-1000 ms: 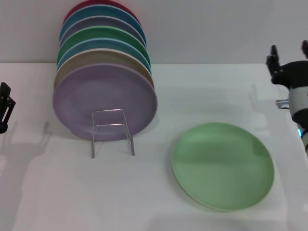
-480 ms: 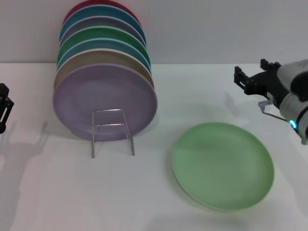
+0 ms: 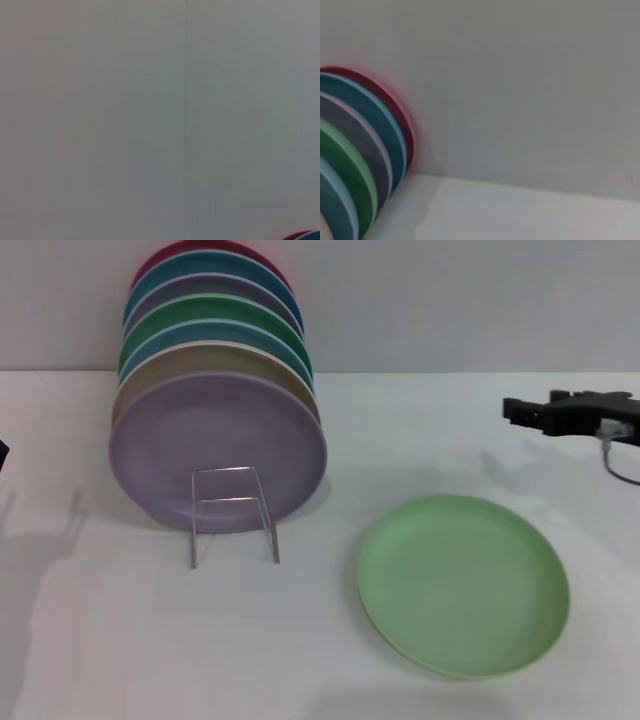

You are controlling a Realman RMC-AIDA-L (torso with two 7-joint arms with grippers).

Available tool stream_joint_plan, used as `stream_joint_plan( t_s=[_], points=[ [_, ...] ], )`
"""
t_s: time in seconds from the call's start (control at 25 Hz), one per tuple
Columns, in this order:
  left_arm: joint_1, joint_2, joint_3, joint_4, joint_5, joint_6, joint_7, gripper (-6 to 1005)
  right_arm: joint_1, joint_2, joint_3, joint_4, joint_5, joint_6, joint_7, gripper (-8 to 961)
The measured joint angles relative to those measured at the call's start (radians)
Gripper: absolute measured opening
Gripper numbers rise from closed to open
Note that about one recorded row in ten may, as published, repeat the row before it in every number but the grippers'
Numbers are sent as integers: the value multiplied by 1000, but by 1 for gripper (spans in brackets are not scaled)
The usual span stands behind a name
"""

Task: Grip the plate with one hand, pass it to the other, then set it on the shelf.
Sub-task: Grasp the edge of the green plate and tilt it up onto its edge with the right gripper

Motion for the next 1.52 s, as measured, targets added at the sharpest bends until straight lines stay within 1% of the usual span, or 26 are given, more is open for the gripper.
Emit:
stream_joint_plan(
  t_s=[0.12, 0.28, 0.4, 0.56, 0.76, 0.92, 1.4, 1.52],
  points=[
    [0, 0, -1, -2, 0, 1, 1, 820, 51, -1, 107, 4, -48, 157, 48, 677],
    [0, 1, -1, -7, 0, 1, 3, 820, 89, -4, 214, 15, -73, 310, 73, 677],
    [-1, 1, -1, -7, 0, 3, 3, 819, 117, -11, 272, 12, -89, 420, 86, 677],
    [-4, 1, -1, -8, 0, 4, 0, 819, 147, -19, 322, -12, -125, 518, 111, 677],
    [-7, 1, -1, -8, 0, 5, -1, 818, 176, -23, 377, -48, -182, 594, 140, 677],
    [-7, 1, -1, -8, 0, 5, -1, 817, 183, -27, 399, -81, -187, 631, 142, 676],
    [-10, -1, -1, -7, 1, 6, -4, 815, 203, -30, 402, -187, -188, 646, 124, 676],
    [-11, -1, 0, -7, 3, 6, -4, 815, 205, -31, 404, -194, -188, 646, 121, 676]
  ],
)
